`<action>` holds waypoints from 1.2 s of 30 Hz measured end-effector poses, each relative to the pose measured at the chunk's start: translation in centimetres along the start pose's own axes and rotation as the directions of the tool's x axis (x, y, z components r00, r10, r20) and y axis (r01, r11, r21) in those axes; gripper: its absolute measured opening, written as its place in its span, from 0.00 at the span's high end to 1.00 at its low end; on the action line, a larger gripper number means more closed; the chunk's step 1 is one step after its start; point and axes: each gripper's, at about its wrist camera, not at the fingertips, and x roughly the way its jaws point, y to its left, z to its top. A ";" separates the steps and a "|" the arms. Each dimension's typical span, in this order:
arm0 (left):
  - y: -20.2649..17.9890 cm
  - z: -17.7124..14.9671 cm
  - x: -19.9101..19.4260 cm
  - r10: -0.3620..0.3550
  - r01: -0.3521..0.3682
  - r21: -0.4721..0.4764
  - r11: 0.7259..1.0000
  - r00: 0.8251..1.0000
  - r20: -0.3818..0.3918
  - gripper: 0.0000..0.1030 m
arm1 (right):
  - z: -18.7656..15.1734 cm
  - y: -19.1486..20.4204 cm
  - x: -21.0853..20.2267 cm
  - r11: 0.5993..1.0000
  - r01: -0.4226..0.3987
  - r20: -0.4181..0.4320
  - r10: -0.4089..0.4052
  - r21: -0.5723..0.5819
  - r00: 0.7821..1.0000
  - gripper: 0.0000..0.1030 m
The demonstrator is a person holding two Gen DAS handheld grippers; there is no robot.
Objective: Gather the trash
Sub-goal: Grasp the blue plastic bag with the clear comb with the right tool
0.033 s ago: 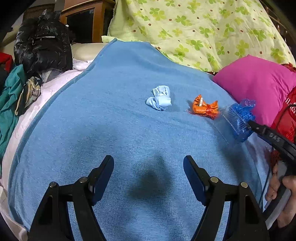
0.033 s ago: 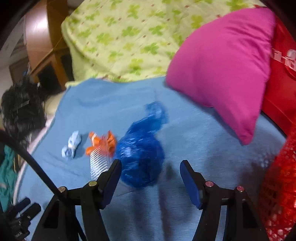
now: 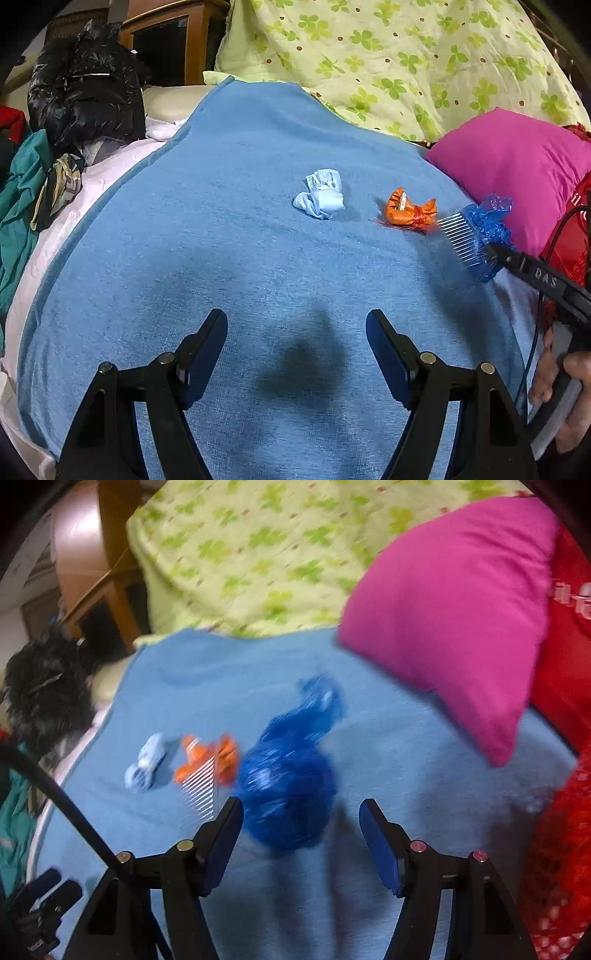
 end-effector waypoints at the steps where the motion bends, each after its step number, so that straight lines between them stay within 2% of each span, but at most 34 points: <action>1: 0.3 0.1 0.0 -0.002 0.002 -0.009 1.000 1.000 -0.002 0.24 | -0.2 0.7 0.1 0.999 -0.048 -0.030 0.047 -0.024 0.998 0.33; 3: 0.7 0.2 0.0 -0.011 0.011 -0.031 0.999 1.000 -0.005 0.24 | -0.5 1.7 -0.4 0.993 -0.099 -0.032 0.097 -0.070 0.995 0.33; 5: 0.7 0.2 -0.1 -0.022 0.022 -0.040 0.999 1.000 -0.005 0.24 | -0.3 1.6 -1.1 0.991 -0.110 -0.004 0.110 -0.070 0.994 0.33; 9: 0.3 0.1 -0.2 -0.030 0.030 -0.023 0.999 1.000 -0.004 0.24 | 1.0 -1.2 -1.2 0.997 -0.050 0.052 0.047 0.062 0.998 0.33; 11: 0.1 0.1 -0.2 -0.033 0.032 -0.021 0.999 0.999 -0.007 0.24 | 1.5 -2.4 -0.6 0.990 -0.052 0.059 0.044 0.129 0.997 0.33; 14: -0.1 0.0 0.0 -0.032 0.032 -0.018 0.999 0.999 -0.014 0.24 | 2.1 -2.9 0.1 0.978 -0.099 0.055 0.090 0.183 0.994 0.33; 20: -0.4 -0.1 0.3 -0.021 0.021 0.000 1.000 1.000 -0.020 0.24 | 3.0 -2.2 2.7 0.936 -0.223 0.041 0.220 0.273 0.975 0.33; 23: -0.4 -0.1 0.3 -0.015 0.015 0.010 1.000 1.000 -0.012 0.24 | 3.1 -1.9 4.8 0.924 -0.217 0.001 0.228 0.314 0.974 0.28; 26: -0.8 0.0 0.3 -0.006 0.006 0.039 0.999 1.000 0.004 0.24 | 2.8 -2.0 6.1 0.922 -0.195 -0.025 0.215 0.335 0.976 0.28; 28: -1.0 0.0 0.3 -0.007 0.007 0.052 0.999 1.000 0.009 0.24 | 2.5 -2.9 6.6 0.893 -0.227 -0.024 0.256 0.388 0.966 0.43; 29: -1.0 0.1 0.4 -0.008 0.008 0.053 0.999 1.000 0.010 0.24 | 2.3 -3.4 6.6 0.876 -0.241 -0.017 0.273 0.419 0.962 0.45; 33: -0.9 0.3 0.3 -0.014 0.013 0.049 0.999 1.000 0.023 0.24 | 2.4 -4.8 5.1 0.872 -0.223 0.016 0.240 0.435 0.971 0.46; 35: -1.4 0.4 0.2 -0.027 0.025 0.059 0.998 0.999 0.038 0.24 | 2.6 -5.1 3.8 0.894 -0.181 0.024 0.188 0.410 0.982 0.46; 36: -1.7 0.5 0.1 -0.038 0.035 0.064 0.997 0.998 0.043 0.24 | 2.7 -5.1 3.1 0.917 -0.132 0.020 0.134 0.378 0.991 0.47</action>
